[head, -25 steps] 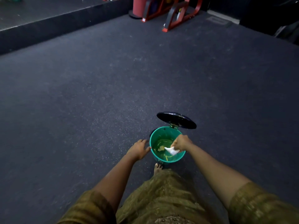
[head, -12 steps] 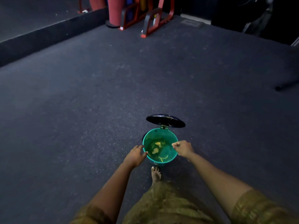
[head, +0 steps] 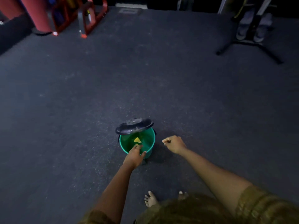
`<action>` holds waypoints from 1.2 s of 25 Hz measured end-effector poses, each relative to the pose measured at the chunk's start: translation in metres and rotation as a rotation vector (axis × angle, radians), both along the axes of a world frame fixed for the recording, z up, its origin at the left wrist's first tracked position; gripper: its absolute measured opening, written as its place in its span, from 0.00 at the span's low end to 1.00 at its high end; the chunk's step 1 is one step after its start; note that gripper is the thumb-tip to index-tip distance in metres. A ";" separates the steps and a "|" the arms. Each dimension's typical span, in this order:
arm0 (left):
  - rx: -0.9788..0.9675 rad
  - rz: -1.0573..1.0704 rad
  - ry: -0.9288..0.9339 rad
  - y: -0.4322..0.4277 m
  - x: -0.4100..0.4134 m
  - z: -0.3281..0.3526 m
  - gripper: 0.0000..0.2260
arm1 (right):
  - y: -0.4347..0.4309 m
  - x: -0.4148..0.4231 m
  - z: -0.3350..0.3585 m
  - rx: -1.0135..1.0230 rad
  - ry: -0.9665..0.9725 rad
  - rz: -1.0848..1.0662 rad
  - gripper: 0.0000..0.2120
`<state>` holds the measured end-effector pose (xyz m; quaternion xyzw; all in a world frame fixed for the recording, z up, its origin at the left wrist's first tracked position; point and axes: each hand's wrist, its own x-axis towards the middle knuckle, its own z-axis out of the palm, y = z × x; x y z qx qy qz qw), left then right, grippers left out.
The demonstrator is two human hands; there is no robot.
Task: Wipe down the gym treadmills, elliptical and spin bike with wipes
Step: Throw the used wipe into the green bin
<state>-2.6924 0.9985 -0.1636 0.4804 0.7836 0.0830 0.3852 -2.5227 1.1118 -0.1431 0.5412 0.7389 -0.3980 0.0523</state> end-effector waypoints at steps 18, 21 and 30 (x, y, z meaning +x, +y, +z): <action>0.139 -0.944 0.134 0.114 0.454 0.051 0.23 | -0.080 0.512 0.044 0.155 -0.076 -0.788 0.13; 0.170 -1.162 0.113 0.109 0.589 0.059 0.24 | -0.135 0.626 0.062 0.178 -0.112 -1.018 0.13; 0.204 -1.679 0.008 0.041 0.982 0.082 0.26 | -0.300 0.903 0.090 0.177 -0.203 -1.656 0.14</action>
